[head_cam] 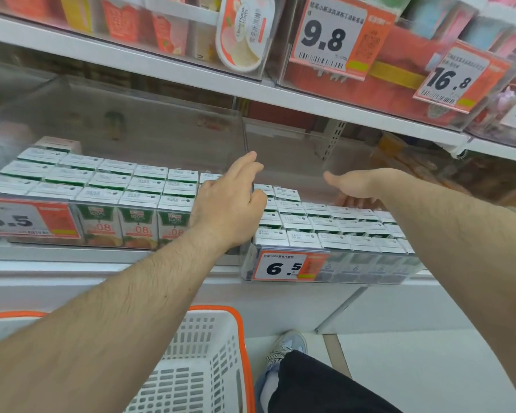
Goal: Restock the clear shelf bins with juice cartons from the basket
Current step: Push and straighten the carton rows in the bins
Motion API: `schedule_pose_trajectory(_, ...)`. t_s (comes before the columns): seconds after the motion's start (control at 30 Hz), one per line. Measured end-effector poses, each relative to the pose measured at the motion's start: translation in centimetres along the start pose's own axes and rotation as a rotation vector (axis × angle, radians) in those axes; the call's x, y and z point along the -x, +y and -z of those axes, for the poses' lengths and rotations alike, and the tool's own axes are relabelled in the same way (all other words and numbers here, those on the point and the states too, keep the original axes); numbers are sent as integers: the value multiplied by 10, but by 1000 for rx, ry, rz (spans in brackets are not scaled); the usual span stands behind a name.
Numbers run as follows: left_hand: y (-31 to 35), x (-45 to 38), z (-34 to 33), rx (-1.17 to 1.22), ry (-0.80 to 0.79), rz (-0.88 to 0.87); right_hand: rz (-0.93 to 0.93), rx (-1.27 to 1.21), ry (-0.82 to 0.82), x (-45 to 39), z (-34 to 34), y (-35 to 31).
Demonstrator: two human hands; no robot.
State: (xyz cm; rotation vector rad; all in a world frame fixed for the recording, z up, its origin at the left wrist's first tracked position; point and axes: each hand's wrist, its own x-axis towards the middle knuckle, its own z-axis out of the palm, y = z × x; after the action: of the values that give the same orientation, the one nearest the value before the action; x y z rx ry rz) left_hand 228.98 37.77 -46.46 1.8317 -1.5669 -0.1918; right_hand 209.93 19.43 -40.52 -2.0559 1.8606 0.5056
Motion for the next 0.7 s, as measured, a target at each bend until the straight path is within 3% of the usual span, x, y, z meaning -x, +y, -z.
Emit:
schedule_pose_trajectory(0.5, -3, -1, -4, 0, 30, -8, -69, -73, 60, -6, -8, 37)
schedule_pose_trajectory(0.67, -2, -1, -4, 3, 27, -18, -164, 141, 438, 10, -5, 29)
schedule_pose_trajectory(0.7, -2, -1, -3, 3, 29, -20, -188, 178, 453, 14, -6, 28)
